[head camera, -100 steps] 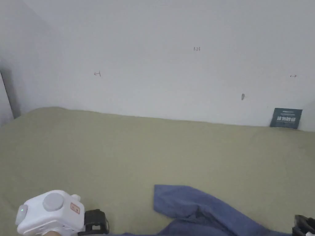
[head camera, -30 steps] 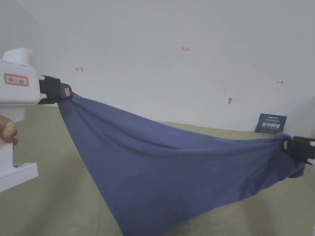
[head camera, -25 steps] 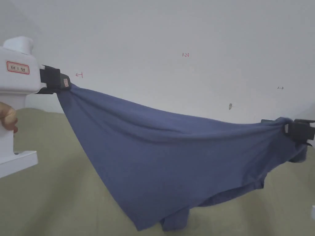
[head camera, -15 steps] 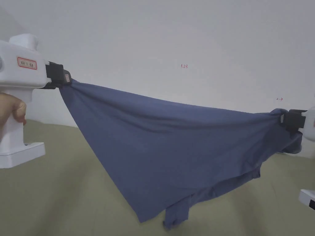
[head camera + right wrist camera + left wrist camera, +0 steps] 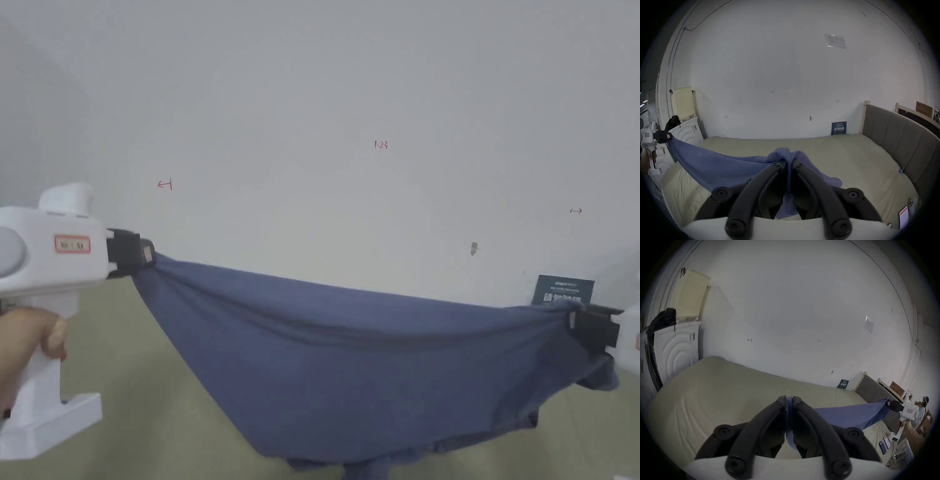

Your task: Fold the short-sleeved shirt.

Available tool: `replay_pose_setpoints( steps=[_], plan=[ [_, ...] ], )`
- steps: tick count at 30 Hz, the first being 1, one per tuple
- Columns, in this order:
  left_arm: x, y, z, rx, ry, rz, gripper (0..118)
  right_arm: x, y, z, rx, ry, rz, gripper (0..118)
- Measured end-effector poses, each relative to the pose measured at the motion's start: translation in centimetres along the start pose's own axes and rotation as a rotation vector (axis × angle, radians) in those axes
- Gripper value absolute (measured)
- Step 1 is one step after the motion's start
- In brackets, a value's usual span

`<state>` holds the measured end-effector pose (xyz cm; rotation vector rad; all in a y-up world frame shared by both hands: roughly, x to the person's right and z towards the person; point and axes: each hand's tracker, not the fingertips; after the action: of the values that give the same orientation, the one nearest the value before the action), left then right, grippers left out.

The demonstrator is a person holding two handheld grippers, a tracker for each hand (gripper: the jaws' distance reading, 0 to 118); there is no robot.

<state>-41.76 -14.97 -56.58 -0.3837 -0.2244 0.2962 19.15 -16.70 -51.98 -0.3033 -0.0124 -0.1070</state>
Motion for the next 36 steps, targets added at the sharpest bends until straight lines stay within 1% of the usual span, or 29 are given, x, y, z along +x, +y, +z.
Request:
replay_pose_setpoints(
  steps=[3, 7, 10, 13, 14, 16, 19, 20, 22, 23, 25, 27, 31, 32, 33, 34, 36],
  plan=[
    [-0.4, -3.1, 1.2, -0.028, 0.002, -0.01, 9, 0.5, -2.7, 1.8, -0.021, 0.001, -0.005, 11],
    [-1.0, -7.5, 4.2, -0.074, -0.017, 0.047, 9, 1.7, -6.4, 4.8, -0.066, 0.005, -0.036, 11],
    [-1.3, -10.8, 7.0, -0.095, -0.029, 0.074, 9, 2.0, -9.4, 7.6, -0.093, 0.002, -0.044, 11],
    [-1.7, -14.2, 9.8, -0.112, -0.027, 0.1, 9, 2.4, -12.2, 10.2, -0.123, 0.01, -0.05, 11],
    [-1.9, -15.0, 10.4, -0.123, -0.026, 0.103, 9, 2.4, -13.1, 10.9, -0.131, -0.001, -0.049, 11],
    [-2.0, -17.0, 11.8, -0.134, -0.009, 0.125, 9, 2.6, -15.0, 12.2, -0.16, 0.001, -0.07, 11],
    [-3.0, -19.2, 13.0, -0.158, -0.008, 0.168, 9, 2.8, -17.5, 13.3, -0.194, -0.014, -0.081, 11],
    [-2.8, -19.9, 13.4, -0.167, -0.002, 0.166, 9, 2.8, -18.1, 13.8, -0.198, -0.015, -0.083, 11],
    [-3.0, -21.4, 14.1, -0.216, 0.021, 0.108, 9, 2.8, -19.3, 14.7, -0.224, -0.023, -0.087, 11],
    [-3.1, -22.1, 14.5, -0.221, 0.031, 0.103, 9, 3.0, -19.8, 15.0, -0.238, -0.021, -0.095, 10],
    [-3.7, -23.4, 15.1, -0.255, 0.026, 0.114, 9, 3.1, -21.0, 15.8, -0.262, -0.028, -0.081, 11],
    [-4.2, -24.6, 15.9, -0.278, 0.035, 0.143, 9, 3.4, -22.0, 16.4, -0.293, -0.03, -0.07, 11],
    [-5.2, -27.4, 16.9, -0.352, 0.06, 0.212, 9, 3.5, -23.8, 17.3, -0.339, -0.028, -0.075, 11],
    [-5.3, -28.2, 17.1, -0.393, 0.058, 0.262, 9, 3.6, -24.2, 17.4, -0.352, -0.034, -0.074, 11],
    [-5.3, -28.9, 17.2, -0.424, 0.074, 0.274, 9, 3.5, -24.6, 17.8, -0.358, -0.033, -0.078, 11],
    [-5.1, -29.6, 17.5, -0.454, 0.084, 0.257, 9, 3.7, -24.9, 17.9, -0.368, -0.034, -0.086, 11],
    [-5.2, -30.8, 17.9, -0.468, 0.095, 0.247, 9, 3.8, -25.4, 18.0, -0.391, -0.043, -0.092, 11]
  ],
)
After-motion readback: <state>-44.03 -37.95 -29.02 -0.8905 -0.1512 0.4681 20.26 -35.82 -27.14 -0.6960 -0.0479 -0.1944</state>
